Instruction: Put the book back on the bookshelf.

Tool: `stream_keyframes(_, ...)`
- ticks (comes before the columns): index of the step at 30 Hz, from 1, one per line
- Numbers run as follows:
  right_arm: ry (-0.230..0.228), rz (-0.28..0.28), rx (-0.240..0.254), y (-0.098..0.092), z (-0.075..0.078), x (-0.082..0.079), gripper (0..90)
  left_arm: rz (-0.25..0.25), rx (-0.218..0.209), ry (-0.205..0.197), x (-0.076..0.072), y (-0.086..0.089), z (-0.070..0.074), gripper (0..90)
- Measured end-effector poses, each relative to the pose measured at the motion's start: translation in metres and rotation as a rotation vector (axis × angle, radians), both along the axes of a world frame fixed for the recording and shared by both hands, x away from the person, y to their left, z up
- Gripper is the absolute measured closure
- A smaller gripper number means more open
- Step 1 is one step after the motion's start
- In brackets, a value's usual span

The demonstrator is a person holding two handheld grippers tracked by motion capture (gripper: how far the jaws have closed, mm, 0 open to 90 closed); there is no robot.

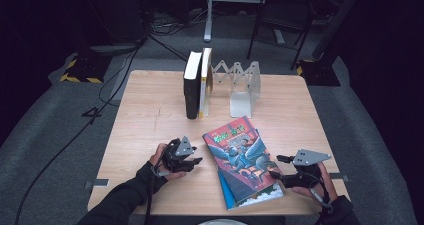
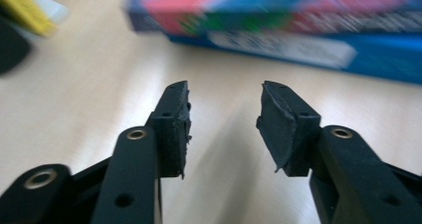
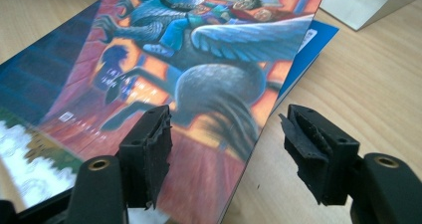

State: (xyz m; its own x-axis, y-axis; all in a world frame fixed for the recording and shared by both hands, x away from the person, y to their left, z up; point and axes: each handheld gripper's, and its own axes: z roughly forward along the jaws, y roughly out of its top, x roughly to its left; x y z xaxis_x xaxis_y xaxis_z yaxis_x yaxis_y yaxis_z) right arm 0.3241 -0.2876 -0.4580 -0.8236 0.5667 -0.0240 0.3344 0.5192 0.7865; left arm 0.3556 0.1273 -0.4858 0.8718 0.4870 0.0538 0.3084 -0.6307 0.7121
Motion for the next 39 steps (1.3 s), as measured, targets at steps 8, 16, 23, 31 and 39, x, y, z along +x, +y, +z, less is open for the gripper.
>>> stream_keyframes(8,0.009,0.009,-0.018,-0.009,0.001,-0.011,33.8,-0.021,0.005,0.034,-0.019,0.003,-0.006,51.4)
stream_keyframes(16,0.019,-0.015,-0.051,-0.028,0.004,-0.013,35.5,-0.060,0.046,0.038,-0.029,0.006,-0.010,44.6)
stream_keyframes(23,0.045,0.034,-0.068,-0.029,0.002,-0.012,39.4,-0.055,-0.016,0.072,-0.021,0.011,-0.016,35.1)
stream_keyframes(31,0.104,0.087,-0.023,-0.021,-0.005,-0.006,35.2,-0.062,-0.022,0.065,-0.018,0.010,-0.018,29.9)
stream_keyframes(39,0.137,0.115,0.011,-0.014,-0.006,-0.003,35.9,-0.003,-0.019,0.065,-0.009,0.002,-0.018,25.5)
